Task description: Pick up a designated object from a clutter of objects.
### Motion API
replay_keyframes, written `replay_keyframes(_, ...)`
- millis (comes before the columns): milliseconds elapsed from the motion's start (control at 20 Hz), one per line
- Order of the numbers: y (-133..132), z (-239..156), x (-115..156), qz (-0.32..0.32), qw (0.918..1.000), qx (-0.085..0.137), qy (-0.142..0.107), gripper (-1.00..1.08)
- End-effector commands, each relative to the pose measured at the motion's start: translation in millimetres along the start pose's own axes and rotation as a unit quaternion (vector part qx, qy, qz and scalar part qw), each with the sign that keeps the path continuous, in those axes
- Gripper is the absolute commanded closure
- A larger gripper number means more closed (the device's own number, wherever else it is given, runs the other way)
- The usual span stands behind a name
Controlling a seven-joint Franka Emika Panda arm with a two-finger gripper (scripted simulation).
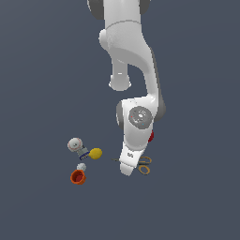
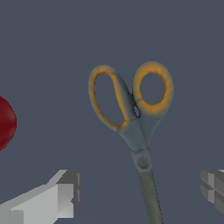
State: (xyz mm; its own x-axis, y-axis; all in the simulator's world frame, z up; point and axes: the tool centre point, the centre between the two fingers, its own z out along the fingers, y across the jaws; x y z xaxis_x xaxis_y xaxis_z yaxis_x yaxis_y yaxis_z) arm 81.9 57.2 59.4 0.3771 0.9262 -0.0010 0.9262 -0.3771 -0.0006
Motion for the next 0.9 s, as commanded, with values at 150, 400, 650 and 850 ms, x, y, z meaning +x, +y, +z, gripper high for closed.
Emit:
replay_keyframes(150,0.0,2.1,0.1,-0.002,1.0,0.0,0.0,-0.92)
replay_keyframes(400,-0.4,17.1,0.0,-0.002,1.0,0.0,0.0,-0.92)
replay_keyframes(650,-1.1,41.8,-0.1,-0.004,1.0,0.0,0.0,-0.92)
replay_keyframes(850,-0.3,50.8,0.2,-0.004,1.0,0.0,0.0,-0.92)
